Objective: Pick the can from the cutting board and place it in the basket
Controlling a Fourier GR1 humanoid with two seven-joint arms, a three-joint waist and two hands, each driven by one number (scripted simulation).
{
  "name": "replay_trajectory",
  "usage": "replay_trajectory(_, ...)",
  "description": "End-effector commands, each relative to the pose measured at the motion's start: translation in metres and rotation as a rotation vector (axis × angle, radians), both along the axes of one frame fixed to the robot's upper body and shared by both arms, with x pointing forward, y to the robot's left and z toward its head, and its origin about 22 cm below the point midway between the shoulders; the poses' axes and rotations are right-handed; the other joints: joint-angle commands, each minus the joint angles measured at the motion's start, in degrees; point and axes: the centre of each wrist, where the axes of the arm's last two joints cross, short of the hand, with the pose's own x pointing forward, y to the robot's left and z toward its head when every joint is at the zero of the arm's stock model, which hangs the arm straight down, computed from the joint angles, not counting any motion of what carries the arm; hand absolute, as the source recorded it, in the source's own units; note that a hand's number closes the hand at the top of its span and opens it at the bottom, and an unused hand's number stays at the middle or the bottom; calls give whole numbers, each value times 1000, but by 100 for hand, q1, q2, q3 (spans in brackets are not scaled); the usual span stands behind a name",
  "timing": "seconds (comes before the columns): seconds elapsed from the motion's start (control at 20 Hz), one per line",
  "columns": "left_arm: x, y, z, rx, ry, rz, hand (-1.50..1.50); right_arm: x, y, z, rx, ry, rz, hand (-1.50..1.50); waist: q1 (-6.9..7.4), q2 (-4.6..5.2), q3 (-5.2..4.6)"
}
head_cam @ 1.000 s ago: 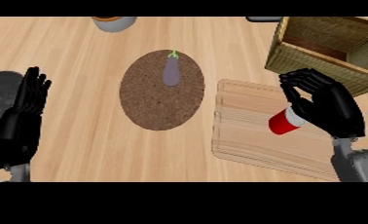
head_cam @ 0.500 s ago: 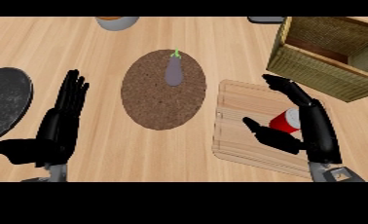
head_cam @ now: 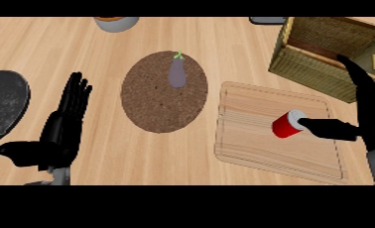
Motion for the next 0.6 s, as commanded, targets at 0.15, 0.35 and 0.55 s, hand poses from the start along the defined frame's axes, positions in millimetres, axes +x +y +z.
replay_trajectory(0.15, 2, -12, 3, -20, 7, -22, 0, -15, 18, 70, -215, 353, -27, -150, 101, 21, 26)
replay_trajectory(0.35, 6, -24, 6, -12, -26, -36, 0, -20, 40, 109, -135, 427, 29, -150, 217, 56, 44)
replay_trajectory(0.55, 10, -11, 6, -11, -22, -23, 0, -20, 44, 121, -98, 473, 17, -150, 200, 67, 58)
